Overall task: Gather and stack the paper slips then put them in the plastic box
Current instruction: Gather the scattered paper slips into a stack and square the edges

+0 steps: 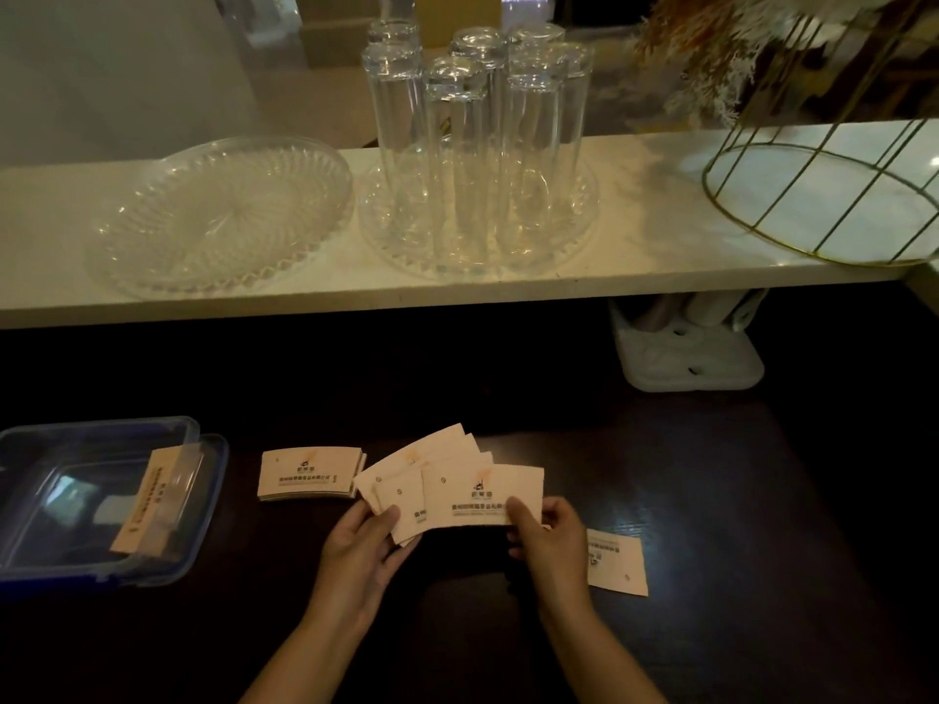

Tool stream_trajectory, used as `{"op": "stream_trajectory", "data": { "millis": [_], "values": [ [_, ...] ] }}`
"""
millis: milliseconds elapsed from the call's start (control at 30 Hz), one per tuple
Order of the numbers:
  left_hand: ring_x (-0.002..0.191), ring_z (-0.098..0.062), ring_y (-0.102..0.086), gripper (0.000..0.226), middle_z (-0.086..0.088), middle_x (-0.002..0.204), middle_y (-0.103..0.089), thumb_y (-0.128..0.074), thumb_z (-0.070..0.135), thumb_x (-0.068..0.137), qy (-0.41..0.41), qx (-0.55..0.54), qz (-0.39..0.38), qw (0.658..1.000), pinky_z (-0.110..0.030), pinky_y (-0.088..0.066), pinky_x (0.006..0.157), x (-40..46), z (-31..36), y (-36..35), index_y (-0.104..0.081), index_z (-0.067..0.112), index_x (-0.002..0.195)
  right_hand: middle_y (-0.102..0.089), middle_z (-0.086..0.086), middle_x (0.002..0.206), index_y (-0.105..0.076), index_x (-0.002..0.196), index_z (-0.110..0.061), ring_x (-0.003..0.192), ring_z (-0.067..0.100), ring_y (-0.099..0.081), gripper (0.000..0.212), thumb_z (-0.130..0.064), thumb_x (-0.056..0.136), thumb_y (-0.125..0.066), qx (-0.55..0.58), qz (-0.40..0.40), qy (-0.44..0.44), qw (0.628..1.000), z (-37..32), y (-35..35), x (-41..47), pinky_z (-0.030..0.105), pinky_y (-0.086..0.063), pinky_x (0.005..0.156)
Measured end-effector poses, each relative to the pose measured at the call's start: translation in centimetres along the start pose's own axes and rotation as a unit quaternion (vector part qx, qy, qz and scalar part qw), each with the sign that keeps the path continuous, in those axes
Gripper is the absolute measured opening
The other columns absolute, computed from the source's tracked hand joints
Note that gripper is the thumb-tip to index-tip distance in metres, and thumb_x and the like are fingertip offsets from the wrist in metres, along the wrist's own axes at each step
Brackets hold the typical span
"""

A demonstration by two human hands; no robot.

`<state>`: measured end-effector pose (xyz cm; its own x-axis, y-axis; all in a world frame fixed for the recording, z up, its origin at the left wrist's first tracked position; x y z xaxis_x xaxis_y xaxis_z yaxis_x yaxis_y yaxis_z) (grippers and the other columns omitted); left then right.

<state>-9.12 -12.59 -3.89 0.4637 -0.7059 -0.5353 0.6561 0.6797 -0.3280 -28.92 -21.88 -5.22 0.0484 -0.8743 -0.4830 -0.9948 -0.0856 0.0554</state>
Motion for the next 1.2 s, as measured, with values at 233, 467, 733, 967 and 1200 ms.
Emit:
{"op": "stream_trajectory", "data": {
  "millis": [233, 467, 733, 967, 1200],
  "values": [
    [0.090, -0.021, -0.068, 0.025, -0.006, 0.087, -0.076, -0.056, 0.000, 0.082, 0.015, 0.047, 0.004, 0.999, -0.030, -0.055, 0.068, 0.0, -1.5, -1.0, -0.060, 0.018, 0.099, -0.068, -0.002, 0.075, -0.055, 0.068, -0.023, 0.071, 0.010, -0.064, 0.023, -0.041, 0.077, -0.067, -0.200, -0.076, 0.063, 0.975, 0.7, -1.0, -0.3, 0.036, -0.054, 0.066],
    [0.098, -0.024, -0.062, 0.026, -0.012, 0.103, -0.067, -0.053, 0.000, 0.084, 0.024, 0.026, 0.030, 0.999, -0.038, -0.047, 0.083, 0.4, -0.7, 1.1, -0.060, 0.018, 0.101, -0.045, 0.003, 0.134, -0.036, 0.136, -0.020, 0.121, 0.023, -0.040, 0.064, -0.035, 0.080, -0.063, -0.602, -0.098, 0.221, 0.762, -0.2, 5.6, 4.1, 0.035, -0.040, 0.095],
    [0.099, -0.025, -0.062, 0.028, -0.014, 0.104, -0.067, -0.053, -0.001, 0.084, 0.038, 0.028, 0.025, 0.999, -0.039, -0.047, 0.085, 0.6, -1.2, 1.0, -0.058, 0.016, 0.106, -0.050, 0.000, 0.119, -0.042, 0.125, -0.027, 0.109, 0.020, -0.048, 0.059, -0.040, 0.074, -0.066, -0.652, -0.151, 0.209, 0.713, 0.8, 5.7, 4.2, 0.033, -0.039, 0.090],
    [0.099, -0.025, -0.062, 0.034, -0.015, 0.107, -0.066, -0.052, -0.001, 0.084, 0.043, 0.028, 0.037, 0.998, -0.040, -0.047, 0.085, 0.4, -1.2, 1.8, -0.054, 0.011, 0.117, -0.054, -0.003, 0.106, -0.046, 0.116, -0.025, 0.096, 0.020, -0.057, 0.038, -0.021, 0.081, -0.061, -0.575, -0.178, 0.213, 0.770, -0.3, 5.0, 3.8, 0.032, -0.048, 0.070],
    [0.098, -0.026, -0.061, 0.035, -0.015, 0.106, -0.065, -0.051, -0.002, 0.085, 0.047, 0.025, 0.052, 0.997, -0.040, -0.046, 0.085, 0.2, -1.2, 1.9, -0.053, 0.009, 0.119, -0.059, -0.004, 0.097, -0.055, 0.113, -0.025, 0.075, 0.005, -0.059, 0.038, -0.003, 0.083, -0.060, -0.370, -0.132, 0.202, 0.897, -4.2, 5.2, 3.4, 0.005, -0.044, 0.056]
  ]
}}
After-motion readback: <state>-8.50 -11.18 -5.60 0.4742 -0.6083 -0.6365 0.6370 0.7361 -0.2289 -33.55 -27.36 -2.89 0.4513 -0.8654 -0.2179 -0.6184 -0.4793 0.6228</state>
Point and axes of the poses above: each hand's wrist, its own x-axis towards the middle knuckle, its own y-axis out of the back of the hand, z = x × y, the point moved 8 cm from there along x, towards the middle knuckle
